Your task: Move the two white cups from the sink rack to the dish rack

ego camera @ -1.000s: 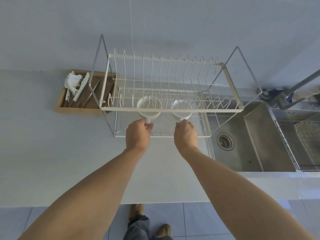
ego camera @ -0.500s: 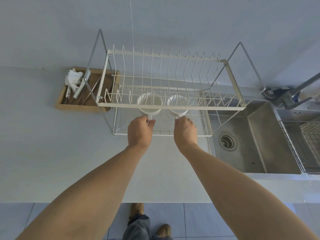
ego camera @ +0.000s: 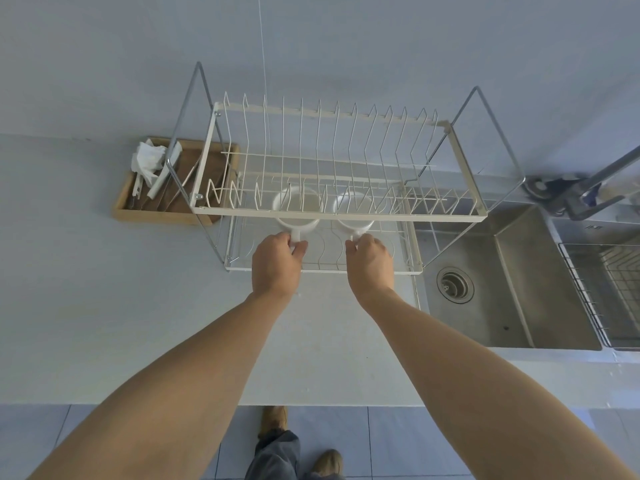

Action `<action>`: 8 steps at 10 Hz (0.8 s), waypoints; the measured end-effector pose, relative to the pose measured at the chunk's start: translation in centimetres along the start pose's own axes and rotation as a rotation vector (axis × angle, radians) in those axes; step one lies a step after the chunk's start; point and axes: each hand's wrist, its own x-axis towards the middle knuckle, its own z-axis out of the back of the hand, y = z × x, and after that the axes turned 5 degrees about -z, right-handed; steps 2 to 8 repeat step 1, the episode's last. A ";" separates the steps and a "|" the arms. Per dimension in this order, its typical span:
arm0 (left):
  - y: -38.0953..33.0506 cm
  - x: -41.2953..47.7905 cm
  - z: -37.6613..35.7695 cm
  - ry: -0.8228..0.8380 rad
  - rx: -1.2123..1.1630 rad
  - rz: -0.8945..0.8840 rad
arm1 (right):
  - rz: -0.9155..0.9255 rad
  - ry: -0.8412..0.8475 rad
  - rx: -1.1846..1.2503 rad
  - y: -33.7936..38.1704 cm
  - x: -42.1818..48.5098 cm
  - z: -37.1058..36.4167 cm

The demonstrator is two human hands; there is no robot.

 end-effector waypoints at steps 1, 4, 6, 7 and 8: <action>-0.1 -0.2 0.3 0.004 0.025 0.001 | -0.018 0.010 0.005 -0.1 -0.2 0.2; -0.1 -0.2 0.3 0.004 0.025 0.001 | -0.018 0.010 0.005 -0.1 -0.2 0.2; -0.1 -0.2 0.3 0.004 0.025 0.001 | -0.018 0.010 0.005 -0.1 -0.2 0.2; -0.1 -0.2 0.3 0.004 0.025 0.001 | -0.018 0.010 0.005 -0.1 -0.2 0.2; -0.1 -0.2 0.3 0.004 0.025 0.001 | -0.018 0.010 0.005 -0.1 -0.2 0.2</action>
